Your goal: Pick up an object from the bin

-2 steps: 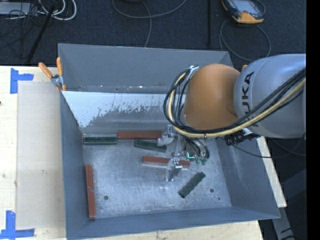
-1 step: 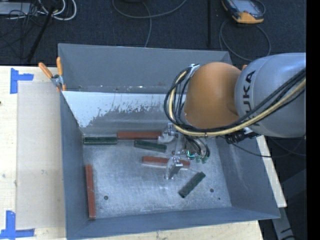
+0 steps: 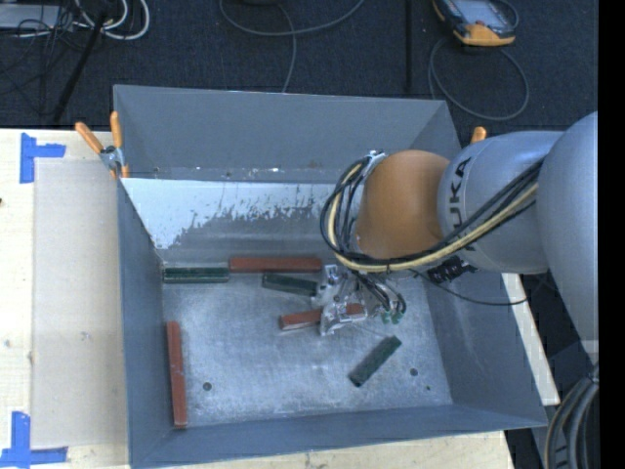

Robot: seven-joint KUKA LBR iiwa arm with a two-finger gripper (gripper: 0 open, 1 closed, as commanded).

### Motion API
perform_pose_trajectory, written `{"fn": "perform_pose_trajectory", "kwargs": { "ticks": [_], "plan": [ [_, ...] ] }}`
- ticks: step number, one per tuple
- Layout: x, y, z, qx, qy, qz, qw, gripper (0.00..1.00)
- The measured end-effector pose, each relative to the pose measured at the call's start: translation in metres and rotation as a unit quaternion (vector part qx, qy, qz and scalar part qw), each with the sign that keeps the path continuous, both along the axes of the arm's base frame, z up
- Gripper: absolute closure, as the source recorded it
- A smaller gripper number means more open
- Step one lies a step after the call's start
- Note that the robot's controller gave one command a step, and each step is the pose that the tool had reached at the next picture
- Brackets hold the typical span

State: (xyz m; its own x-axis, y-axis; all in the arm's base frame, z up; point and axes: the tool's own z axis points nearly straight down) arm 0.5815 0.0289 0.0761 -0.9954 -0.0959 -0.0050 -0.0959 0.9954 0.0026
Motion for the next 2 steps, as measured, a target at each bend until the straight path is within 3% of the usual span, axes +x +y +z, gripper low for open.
{"fn": "perform_pose_trajectory", "kwargs": {
  "ticks": [1, 2],
  "plan": [
    [0.0, 0.0, 0.0, 0.0, 0.0, 0.0, 1.0, 1.0],
    [-0.007, -0.007, 0.142, -0.001, 0.0012, -0.034, 0.9994, 1.0]
  ]
}}
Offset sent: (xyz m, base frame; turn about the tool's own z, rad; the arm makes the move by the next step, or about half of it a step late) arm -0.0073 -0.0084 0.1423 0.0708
